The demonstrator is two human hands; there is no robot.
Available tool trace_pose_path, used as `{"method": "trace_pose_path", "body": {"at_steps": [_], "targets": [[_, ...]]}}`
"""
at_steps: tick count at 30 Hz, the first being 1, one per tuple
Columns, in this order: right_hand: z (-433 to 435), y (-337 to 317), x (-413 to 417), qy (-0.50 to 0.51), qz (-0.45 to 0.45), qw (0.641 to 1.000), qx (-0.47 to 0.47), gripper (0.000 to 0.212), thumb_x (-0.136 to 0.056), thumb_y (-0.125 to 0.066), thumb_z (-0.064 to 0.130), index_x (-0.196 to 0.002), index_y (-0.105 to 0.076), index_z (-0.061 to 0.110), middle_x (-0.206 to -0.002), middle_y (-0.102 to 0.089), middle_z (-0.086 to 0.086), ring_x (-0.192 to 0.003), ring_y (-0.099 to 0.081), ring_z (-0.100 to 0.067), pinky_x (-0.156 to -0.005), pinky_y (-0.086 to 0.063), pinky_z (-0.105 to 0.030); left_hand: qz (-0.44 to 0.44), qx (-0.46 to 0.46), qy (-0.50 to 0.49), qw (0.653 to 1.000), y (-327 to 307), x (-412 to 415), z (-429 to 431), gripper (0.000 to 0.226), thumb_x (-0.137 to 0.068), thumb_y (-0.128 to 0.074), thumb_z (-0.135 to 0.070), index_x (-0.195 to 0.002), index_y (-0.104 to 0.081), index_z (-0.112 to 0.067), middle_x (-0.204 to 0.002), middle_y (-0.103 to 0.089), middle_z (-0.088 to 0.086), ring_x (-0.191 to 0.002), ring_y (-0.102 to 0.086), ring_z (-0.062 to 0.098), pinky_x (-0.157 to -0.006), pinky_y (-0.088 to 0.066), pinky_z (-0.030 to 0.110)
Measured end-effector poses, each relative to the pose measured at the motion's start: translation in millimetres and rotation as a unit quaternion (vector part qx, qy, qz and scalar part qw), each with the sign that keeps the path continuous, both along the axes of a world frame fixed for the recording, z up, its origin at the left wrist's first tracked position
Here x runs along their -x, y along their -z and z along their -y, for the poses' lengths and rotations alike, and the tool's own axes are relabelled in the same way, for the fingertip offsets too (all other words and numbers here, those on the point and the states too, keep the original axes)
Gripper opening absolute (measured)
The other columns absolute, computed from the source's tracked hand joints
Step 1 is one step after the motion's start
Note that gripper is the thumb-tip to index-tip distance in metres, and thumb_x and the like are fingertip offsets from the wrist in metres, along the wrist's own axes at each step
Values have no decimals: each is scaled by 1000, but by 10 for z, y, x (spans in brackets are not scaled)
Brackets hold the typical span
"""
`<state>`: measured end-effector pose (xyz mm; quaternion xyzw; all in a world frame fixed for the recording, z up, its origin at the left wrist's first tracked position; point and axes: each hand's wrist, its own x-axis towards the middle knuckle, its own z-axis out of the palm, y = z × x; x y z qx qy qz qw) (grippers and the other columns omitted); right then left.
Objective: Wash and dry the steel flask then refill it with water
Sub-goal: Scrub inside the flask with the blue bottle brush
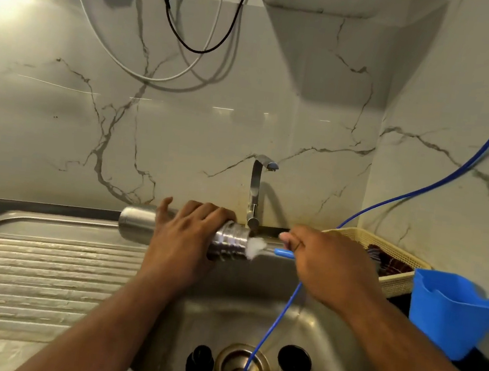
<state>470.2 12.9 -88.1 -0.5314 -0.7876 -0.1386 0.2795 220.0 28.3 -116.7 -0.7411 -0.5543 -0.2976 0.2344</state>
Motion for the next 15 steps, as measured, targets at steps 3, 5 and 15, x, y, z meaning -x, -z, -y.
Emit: {"method": "trace_pose_path", "body": {"at_steps": [3, 5, 15], "targets": [[-36, -101, -173, -5, -37, 999, 22, 44, -96, -30, 70, -88, -58, 37, -68, -57, 13, -68, -56, -9, -59, -41, -29, 37, 11, -26, 999, -49, 187, -36, 78, -64, -88, -34, -129, -48, -46, -126, -61, -13, -124, -53, 20, -114, -23, 64], [-43, -75, -198, -25, 36, 999, -9, 57, -87, -26, 83, -93, -63, 40, -70, -61, 15, -66, -57, -6, -59, -46, -24, 31, 16, -33, 999, -32, 204, -55, 74, -64, -88, -33, -127, -50, -44, -123, -62, -13, -123, -54, 20, -114, -23, 65], [193, 111, 227, -27, 100, 994, -16, 24, -104, -40, 39, -116, -60, 30, -100, -68, 3, -73, -49, -15, -64, -36, -29, -22, 11, 30, 999, 33, -184, 3, 71, -66, -84, -36, -128, -50, -42, -127, -61, -14, -123, -53, 17, -113, -31, 60]]}}
